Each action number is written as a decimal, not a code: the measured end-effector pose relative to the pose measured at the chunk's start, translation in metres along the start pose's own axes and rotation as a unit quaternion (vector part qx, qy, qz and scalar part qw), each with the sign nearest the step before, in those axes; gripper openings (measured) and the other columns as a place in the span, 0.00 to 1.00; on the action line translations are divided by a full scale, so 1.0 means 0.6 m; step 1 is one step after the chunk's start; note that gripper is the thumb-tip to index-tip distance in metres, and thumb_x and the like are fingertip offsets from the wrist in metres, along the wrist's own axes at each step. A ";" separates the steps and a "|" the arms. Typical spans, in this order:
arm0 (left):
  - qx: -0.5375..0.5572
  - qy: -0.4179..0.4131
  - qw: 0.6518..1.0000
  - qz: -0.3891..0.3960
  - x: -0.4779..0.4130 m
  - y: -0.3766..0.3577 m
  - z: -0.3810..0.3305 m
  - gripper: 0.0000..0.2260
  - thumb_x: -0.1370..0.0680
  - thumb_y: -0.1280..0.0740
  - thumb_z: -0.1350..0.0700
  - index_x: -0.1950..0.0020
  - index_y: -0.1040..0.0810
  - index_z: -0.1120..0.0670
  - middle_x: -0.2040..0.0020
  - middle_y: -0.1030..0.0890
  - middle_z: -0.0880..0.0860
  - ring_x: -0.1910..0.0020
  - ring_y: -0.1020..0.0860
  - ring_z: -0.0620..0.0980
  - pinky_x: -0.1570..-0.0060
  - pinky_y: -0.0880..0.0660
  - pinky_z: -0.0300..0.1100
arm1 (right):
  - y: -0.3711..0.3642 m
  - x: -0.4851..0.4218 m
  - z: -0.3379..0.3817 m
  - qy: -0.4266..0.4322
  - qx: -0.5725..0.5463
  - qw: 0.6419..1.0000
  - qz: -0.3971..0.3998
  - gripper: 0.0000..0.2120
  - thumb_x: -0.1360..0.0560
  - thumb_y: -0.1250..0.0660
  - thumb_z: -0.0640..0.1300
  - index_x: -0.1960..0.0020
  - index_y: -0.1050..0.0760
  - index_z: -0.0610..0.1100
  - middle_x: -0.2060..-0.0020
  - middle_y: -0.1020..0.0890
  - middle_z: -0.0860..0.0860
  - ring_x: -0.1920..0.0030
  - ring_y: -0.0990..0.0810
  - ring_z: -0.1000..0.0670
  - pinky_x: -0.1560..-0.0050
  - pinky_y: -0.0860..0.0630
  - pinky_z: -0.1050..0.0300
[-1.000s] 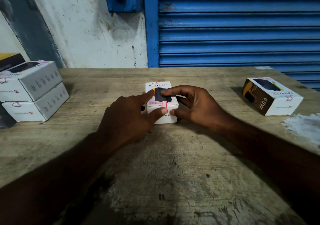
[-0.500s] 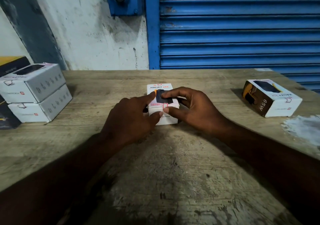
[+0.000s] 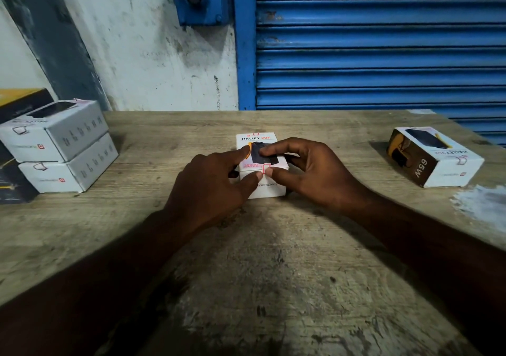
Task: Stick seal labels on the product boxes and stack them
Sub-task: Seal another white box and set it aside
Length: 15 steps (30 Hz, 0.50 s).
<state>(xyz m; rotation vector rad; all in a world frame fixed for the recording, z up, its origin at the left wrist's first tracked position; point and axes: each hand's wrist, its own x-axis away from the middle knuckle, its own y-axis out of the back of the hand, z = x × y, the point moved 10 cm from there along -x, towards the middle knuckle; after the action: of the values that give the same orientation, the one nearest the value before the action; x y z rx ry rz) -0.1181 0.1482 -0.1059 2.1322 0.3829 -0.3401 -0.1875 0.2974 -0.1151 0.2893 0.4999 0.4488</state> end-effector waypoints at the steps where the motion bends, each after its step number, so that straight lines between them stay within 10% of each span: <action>1: 0.005 0.002 1.000 0.001 0.000 0.000 0.003 0.33 0.31 0.37 0.33 0.28 0.26 0.44 0.40 0.16 0.49 0.43 0.17 0.48 0.44 0.21 0.52 | -0.001 -0.001 0.000 0.000 0.004 1.000 0.001 0.15 0.27 0.25 0.35 0.41 0.17 0.46 0.43 0.15 0.53 0.41 0.18 0.57 0.33 0.24 0.51; 15: -0.047 0.031 0.998 -0.018 -0.004 -0.008 0.007 0.29 0.25 0.32 0.35 0.26 0.29 0.42 0.33 0.20 0.47 0.35 0.23 0.50 0.39 0.24 0.50 | 0.001 -0.003 -0.007 -0.017 -0.030 0.999 0.034 0.15 0.23 0.33 0.30 0.40 0.18 0.42 0.40 0.16 0.50 0.38 0.18 0.53 0.32 0.24 0.48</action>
<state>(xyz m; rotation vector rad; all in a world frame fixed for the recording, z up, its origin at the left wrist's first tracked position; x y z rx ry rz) -0.1222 0.1470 -0.1107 2.0494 0.4648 -0.2709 -0.1910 0.2975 -0.1177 0.2563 0.4434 0.5234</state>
